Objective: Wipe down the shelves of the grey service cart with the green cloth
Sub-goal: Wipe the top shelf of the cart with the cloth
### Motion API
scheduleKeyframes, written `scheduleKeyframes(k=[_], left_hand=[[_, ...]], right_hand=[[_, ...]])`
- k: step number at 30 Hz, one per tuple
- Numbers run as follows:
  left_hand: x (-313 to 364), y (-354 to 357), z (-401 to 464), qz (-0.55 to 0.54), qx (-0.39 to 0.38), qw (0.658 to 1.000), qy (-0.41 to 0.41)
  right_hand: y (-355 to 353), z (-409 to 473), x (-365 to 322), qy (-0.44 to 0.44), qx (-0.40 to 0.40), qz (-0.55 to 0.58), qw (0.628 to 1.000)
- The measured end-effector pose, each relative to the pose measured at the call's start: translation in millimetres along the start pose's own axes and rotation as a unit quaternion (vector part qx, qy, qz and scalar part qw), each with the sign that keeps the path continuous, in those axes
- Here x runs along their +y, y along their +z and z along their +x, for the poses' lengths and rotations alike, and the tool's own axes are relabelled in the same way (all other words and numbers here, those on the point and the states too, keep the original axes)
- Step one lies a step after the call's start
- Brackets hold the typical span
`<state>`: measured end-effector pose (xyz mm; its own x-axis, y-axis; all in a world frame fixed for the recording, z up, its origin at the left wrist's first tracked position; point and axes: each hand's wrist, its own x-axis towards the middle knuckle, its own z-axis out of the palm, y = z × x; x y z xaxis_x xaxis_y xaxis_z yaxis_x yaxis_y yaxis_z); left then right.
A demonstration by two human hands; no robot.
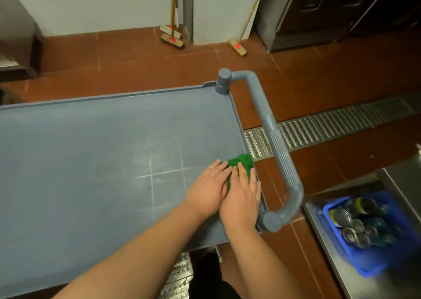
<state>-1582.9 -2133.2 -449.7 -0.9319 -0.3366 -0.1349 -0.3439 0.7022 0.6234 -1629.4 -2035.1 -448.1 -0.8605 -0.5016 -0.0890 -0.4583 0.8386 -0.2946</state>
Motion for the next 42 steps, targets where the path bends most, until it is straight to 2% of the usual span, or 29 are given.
scheduleKeyframes(k=[7,12,18,24,27,29,32,34,38,42], left_hand=[[-5.4,-9.7,6.9,0.016,-0.021,0.999,0.018],[-42.2,-37.2,-22.8,-0.002,0.013,1.0,-0.007],[-164.3,-114.5,-119.9,0.018,0.061,0.994,-0.085],[-311.3,-219.4,-275.1,0.063,0.081,0.963,-0.251],[-345.5,-258.3,-343.0,0.039,0.145,0.935,-0.322],[-352.3,-275.6,-373.8,0.007,0.217,0.912,-0.348],[-362.8,-281.5,-401.1,-0.014,0.26,0.886,-0.384],[-369.0,-274.2,-410.9,-0.02,0.266,0.888,-0.375],[-356.8,-242.2,-410.6,-0.017,0.237,0.907,-0.349],[-316.3,-200.6,-384.3,-0.016,0.172,0.925,-0.339]], right_hand=[[2.2,-1.1,-4.6,0.006,0.0,0.056,0.998],[20.9,-15.4,-47.1,-0.047,-0.001,0.076,0.996],[76.8,-63.4,-192.9,-0.147,-0.041,0.076,0.985],[153.2,-163.6,-395.8,-0.289,-0.107,0.076,0.948],[179.7,-213.2,-468.2,-0.347,-0.142,0.071,0.924],[186.4,-237.5,-498.0,-0.376,-0.187,0.077,0.904],[188.3,-253.5,-519.9,-0.427,-0.228,0.084,0.871],[190.2,-254.7,-520.9,-0.456,-0.204,0.065,0.864],[184.5,-249.9,-482.2,-0.474,-0.156,0.032,0.866],[166.6,-243.7,-420.1,-0.431,-0.153,0.035,0.889]])
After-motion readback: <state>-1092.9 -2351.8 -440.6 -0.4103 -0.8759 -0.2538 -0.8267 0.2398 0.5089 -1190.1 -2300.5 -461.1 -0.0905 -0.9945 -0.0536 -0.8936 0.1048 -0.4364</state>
